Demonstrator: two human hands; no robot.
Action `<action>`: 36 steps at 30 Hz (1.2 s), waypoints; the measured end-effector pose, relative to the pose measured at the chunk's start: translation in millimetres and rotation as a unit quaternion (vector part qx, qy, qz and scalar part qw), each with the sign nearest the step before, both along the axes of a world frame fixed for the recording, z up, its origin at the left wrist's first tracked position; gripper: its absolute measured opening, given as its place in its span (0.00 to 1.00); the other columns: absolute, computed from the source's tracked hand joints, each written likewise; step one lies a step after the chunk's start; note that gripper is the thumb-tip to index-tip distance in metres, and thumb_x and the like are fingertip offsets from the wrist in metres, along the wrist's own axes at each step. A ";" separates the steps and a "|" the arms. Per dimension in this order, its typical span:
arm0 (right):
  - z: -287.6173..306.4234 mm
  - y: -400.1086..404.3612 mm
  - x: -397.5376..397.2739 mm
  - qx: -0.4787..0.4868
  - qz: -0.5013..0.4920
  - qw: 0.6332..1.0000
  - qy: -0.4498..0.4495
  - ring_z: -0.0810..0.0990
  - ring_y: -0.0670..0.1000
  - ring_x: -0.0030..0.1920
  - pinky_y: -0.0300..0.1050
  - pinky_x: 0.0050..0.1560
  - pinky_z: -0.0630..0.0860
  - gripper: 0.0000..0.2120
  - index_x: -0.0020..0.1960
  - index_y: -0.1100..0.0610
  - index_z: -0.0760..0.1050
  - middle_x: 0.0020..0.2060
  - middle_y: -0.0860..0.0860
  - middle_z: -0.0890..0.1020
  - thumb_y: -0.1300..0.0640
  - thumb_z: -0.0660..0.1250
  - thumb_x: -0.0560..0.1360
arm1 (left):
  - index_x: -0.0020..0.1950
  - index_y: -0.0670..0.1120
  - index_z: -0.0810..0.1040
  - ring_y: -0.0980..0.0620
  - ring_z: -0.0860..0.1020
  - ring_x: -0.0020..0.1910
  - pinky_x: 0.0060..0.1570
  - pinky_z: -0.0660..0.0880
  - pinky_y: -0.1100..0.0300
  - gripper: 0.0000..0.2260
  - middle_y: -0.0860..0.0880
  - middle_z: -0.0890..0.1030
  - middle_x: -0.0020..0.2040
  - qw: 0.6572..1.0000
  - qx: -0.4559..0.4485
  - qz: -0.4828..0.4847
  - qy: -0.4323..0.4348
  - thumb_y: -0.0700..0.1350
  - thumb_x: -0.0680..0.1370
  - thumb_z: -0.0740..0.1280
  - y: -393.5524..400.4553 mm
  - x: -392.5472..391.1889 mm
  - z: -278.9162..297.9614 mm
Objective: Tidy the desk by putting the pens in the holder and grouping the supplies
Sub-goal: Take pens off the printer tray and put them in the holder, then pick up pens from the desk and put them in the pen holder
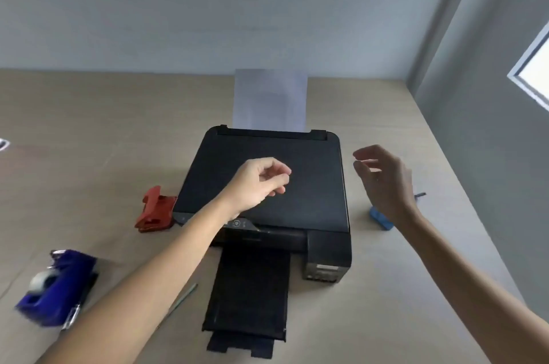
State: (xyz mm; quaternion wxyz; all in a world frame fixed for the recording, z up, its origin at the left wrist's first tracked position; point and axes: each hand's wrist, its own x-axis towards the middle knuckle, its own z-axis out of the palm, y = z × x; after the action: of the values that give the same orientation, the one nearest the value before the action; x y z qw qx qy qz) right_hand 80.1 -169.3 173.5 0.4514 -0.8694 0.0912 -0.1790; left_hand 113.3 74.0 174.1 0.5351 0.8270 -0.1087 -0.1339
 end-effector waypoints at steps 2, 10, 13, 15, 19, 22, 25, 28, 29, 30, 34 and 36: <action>7.4 42.7 -2.1 -0.012 0.053 0.998 -0.016 0.79 0.41 0.36 0.22 0.35 0.69 0.06 0.48 0.56 0.79 0.41 0.51 0.82 0.63 0.65 0.74 | 0.47 0.45 0.81 0.61 0.79 0.33 0.36 0.76 0.67 0.03 0.51 0.82 0.38 0.998 0.011 0.060 0.006 0.40 0.76 0.68 58.1 -11.1 -12.0; -21.7 232.3 -23.3 -0.074 0.337 0.938 -0.013 0.76 0.39 0.35 0.26 0.38 0.70 0.05 0.50 0.58 0.77 0.39 0.47 0.80 0.63 0.65 0.75 | 0.37 0.47 0.76 0.47 0.78 0.34 0.35 0.71 0.60 0.08 0.46 0.79 0.34 0.951 0.178 0.215 0.132 0.36 0.75 0.68 242.2 -76.8 -130.8; -73.0 287.8 -29.1 -0.127 0.426 0.891 0.089 0.77 0.49 0.38 0.37 0.40 0.72 0.06 0.47 0.60 0.76 0.41 0.54 0.81 0.65 0.62 0.73 | 0.44 0.42 0.79 0.41 0.81 0.48 0.45 0.73 0.57 0.02 0.42 0.83 0.44 0.930 0.284 0.186 0.141 0.39 0.72 0.70 268.9 -94.1 -167.5; -110.2 314.9 -34.6 -0.186 0.466 0.848 0.172 0.79 0.59 0.43 0.49 0.43 0.77 0.08 0.47 0.59 0.75 0.43 0.60 0.81 0.65 0.59 0.72 | 0.50 0.41 0.79 0.42 0.77 0.57 0.54 0.73 0.55 0.09 0.40 0.81 0.55 0.910 0.356 0.140 0.160 0.44 0.73 0.69 275.8 -101.6 -183.2; -163.8 345.2 -52.1 -0.307 0.507 0.756 0.278 0.79 0.62 0.53 0.52 0.52 0.77 0.14 0.55 0.60 0.75 0.54 0.62 0.79 0.68 0.58 0.73 | 0.56 0.40 0.78 0.39 0.72 0.63 0.62 0.70 0.52 0.11 0.38 0.73 0.62 0.901 0.378 0.134 0.165 0.43 0.76 0.64 277.1 -109.1 -206.9; -187.3 357.5 -66.9 -0.359 0.497 0.731 0.299 0.78 0.64 0.55 0.54 0.49 0.76 0.14 0.58 0.63 0.73 0.57 0.63 0.75 0.68 0.57 0.75 | 0.50 0.40 0.78 0.37 0.76 0.58 0.57 0.73 0.50 0.08 0.36 0.77 0.56 0.906 0.381 0.136 0.124 0.39 0.74 0.62 283.0 -118.0 -221.1; -198.9 357.0 -73.5 -0.379 0.486 0.733 0.288 0.77 0.65 0.56 0.53 0.46 0.71 0.16 0.63 0.61 0.69 0.61 0.63 0.71 0.67 0.57 0.76 | 0.53 0.40 0.78 0.39 0.79 0.53 0.48 0.74 0.51 0.08 0.39 0.81 0.52 0.911 0.380 0.135 0.092 0.42 0.80 0.61 290.1 -128.6 -218.0; -198.1 348.8 -76.6 -0.378 0.482 0.744 0.269 0.74 0.63 0.57 0.53 0.51 0.71 0.15 0.63 0.61 0.71 0.62 0.62 0.70 0.65 0.57 0.77 | 0.50 0.39 0.76 0.40 0.80 0.47 0.42 0.75 0.51 0.08 0.40 0.81 0.47 0.895 0.398 0.200 0.038 0.43 0.81 0.60 301.2 -137.9 -210.6; -197.8 346.1 -76.5 -0.384 0.485 0.739 0.266 0.75 0.63 0.55 0.53 0.47 0.70 0.14 0.61 0.61 0.70 0.61 0.62 0.70 0.65 0.56 0.77 | 0.48 0.39 0.76 0.41 0.80 0.44 0.40 0.76 0.51 0.07 0.41 0.81 0.45 0.884 0.409 0.226 0.015 0.42 0.80 0.63 305.8 -141.2 -209.7; -197.0 342.8 -75.3 -0.393 0.489 0.736 0.255 0.76 0.64 0.53 0.53 0.42 0.69 0.13 0.60 0.62 0.69 0.59 0.62 0.70 0.66 0.56 0.76 | 0.46 0.39 0.76 0.41 0.80 0.41 0.37 0.77 0.51 0.06 0.41 0.80 0.43 0.869 0.432 0.243 0.012 0.41 0.78 0.66 310.7 -144.7 -208.9; -182.4 331.4 -68.0 -0.357 0.485 0.773 0.200 0.74 0.63 0.39 0.55 0.36 0.69 0.08 0.55 0.58 0.64 0.46 0.58 0.72 0.64 0.54 0.77 | 0.49 0.36 0.77 0.38 0.78 0.48 0.39 0.79 0.48 0.11 0.37 0.78 0.51 0.821 0.487 0.287 0.084 0.42 0.73 0.71 322.8 -157.4 -211.5; -169.6 328.4 -65.0 -0.305 0.471 0.807 0.184 0.69 0.59 0.36 0.54 0.36 0.69 0.02 0.51 0.57 0.62 0.40 0.54 0.69 0.59 0.54 0.79 | 0.53 0.38 0.75 0.39 0.76 0.53 0.46 0.78 0.49 0.11 0.38 0.76 0.57 0.814 0.487 0.301 0.094 0.39 0.73 0.70 322.8 -158.8 -213.0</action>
State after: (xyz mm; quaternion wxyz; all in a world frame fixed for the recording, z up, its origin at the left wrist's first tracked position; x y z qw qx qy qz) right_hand 15.0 159.1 3.9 0.1666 -0.9153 -0.3072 0.2001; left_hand -45.5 396.9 -38.9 0.0833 0.9543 0.2760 -0.0783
